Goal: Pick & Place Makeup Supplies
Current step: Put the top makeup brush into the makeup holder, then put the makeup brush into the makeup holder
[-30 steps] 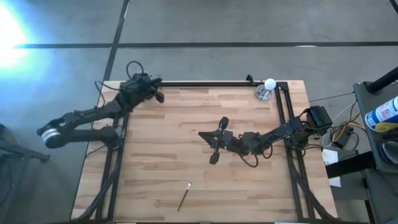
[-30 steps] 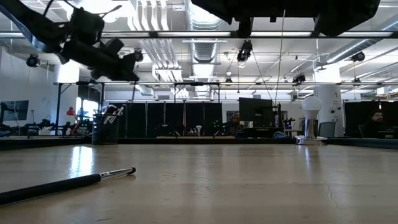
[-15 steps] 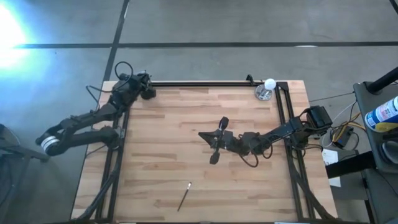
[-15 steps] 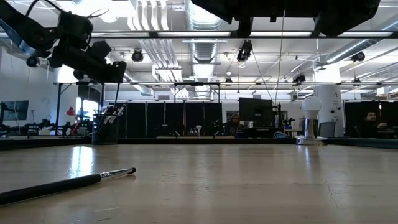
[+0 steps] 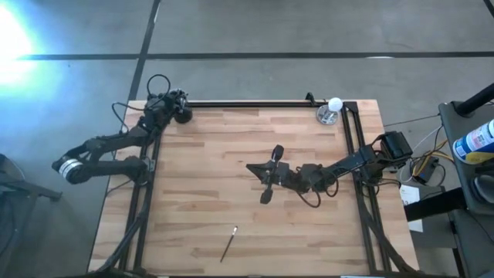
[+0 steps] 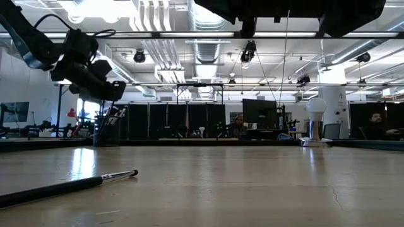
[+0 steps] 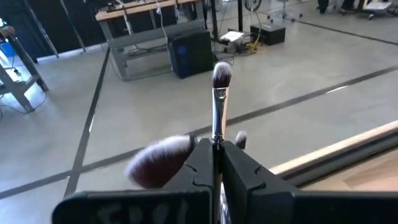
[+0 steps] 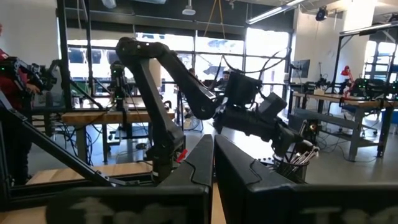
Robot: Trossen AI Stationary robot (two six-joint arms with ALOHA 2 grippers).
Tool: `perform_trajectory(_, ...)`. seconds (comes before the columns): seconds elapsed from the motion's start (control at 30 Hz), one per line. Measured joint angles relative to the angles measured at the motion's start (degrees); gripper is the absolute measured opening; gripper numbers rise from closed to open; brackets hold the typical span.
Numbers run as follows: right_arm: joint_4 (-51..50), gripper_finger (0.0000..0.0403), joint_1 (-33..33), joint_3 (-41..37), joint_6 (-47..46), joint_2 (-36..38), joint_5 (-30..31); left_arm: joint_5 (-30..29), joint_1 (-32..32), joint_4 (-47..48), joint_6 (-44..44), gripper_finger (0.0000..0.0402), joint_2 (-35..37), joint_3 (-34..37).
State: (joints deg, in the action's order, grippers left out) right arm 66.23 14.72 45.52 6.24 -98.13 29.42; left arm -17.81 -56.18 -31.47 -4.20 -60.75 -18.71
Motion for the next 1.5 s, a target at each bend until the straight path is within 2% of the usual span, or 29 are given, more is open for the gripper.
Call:
perform_trajectory(0.17,0.0,0.0008,0.0,0.0,0.0,0.0,0.0,-0.1,0.0,-3.1,-0.2,0.0011,-2.4,1.5)
perform_trajectory(0.37,0.0,0.0008,0.0,0.0,0.2,0.0,0.0,0.0,0.0,-2.2,-0.2,0.0066,-1.9,1.9)
perform_trajectory(0.47,0.0,0.0008,0.0,0.0,0.2,0.0,0.0,0.0,0.0,0.0,0.0,0.0082,-1.3,1.6)
perform_trajectory(0.9,-1.5,0.0008,0.0,0.0,0.5,0.0,0.1,0.2,0.1,9.8,0.1,0.0089,1.7,-1.3)
perform_trajectory(1.1,-5.4,0.0008,0.0,0.0,1.5,0.0,0.1,5.9,1.3,20.5,0.2,0.0088,7.6,-2.5)
perform_trajectory(1.3,-15.0,0.0008,0.7,1.1,0.6,0.0,-2.2,13.0,9.4,22.2,7.7,0.0063,15.1,0.0)
perform_trajectory(1.4,-24.8,0.0008,1.2,3.0,-3.2,0.0,-6.5,13.4,17.5,21.9,9.6,0.0042,17.8,2.5)
perform_trajectory(1.5,-33.1,0.0008,2.0,4.4,-6.9,-0.6,-8.8,12.5,28.4,19.9,10.7,0.0021,19.2,5.8)
